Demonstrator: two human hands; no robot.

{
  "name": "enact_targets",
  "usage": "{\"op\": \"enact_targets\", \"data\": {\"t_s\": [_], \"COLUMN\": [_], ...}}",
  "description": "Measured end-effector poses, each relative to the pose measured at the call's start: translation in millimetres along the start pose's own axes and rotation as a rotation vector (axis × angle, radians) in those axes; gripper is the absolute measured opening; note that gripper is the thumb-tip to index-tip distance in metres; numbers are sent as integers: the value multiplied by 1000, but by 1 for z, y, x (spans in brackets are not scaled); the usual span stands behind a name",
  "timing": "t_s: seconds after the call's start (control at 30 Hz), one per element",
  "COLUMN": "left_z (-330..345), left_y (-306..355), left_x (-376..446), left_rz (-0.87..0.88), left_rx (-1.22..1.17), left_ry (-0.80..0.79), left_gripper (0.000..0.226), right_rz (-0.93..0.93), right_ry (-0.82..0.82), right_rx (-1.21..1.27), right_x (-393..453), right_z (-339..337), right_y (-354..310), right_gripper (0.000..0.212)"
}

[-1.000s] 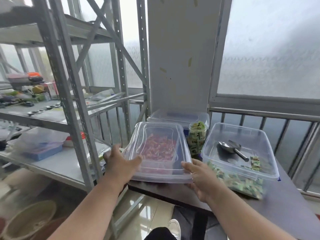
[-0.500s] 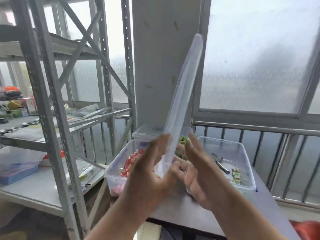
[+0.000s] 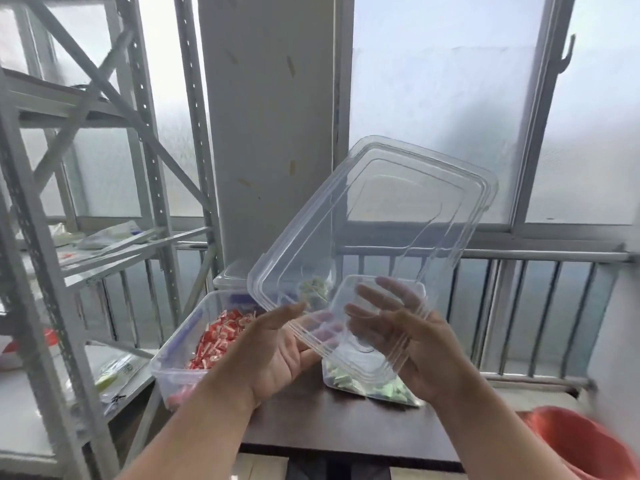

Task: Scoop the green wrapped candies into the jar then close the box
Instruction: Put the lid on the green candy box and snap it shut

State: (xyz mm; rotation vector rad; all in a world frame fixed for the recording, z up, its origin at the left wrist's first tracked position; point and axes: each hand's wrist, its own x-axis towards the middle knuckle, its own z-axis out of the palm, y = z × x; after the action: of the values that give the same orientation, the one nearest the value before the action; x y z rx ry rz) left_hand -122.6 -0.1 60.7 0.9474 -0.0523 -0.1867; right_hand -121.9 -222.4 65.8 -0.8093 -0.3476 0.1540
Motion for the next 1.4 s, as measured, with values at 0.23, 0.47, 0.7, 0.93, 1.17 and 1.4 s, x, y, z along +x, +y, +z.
{"op": "enact_targets", "data": {"t_s": [0.23,0.47,0.7,0.93,1.17,1.4], "left_z": [22,39,48,29,-1,-12], "left_y": [-10,-19,-62,-61,-24,-41], "left_x": [12,3,3,9,14,43], "left_rz": [194,741,1434,1039,338,585], "left_rx": [7,624,1580,1862,871,1002], "left_ry": [58,138,84,22,-249,18], "left_gripper": [46,28,71,83,103,102], "right_rz": [-112,-207,-150,-164,-26,-124], "right_ry": [408,417,161,277,233,637], "right_rx": [-498,-353,70,109,6,-963], "right_x": [-4,-41,-64,-49,-40,-13], "right_z": [-20,4,19,-44,-88,-85], "right_y": [10,-17,-44,-34,-39,-24], "right_gripper": [42,94,27,66,68,93]}}
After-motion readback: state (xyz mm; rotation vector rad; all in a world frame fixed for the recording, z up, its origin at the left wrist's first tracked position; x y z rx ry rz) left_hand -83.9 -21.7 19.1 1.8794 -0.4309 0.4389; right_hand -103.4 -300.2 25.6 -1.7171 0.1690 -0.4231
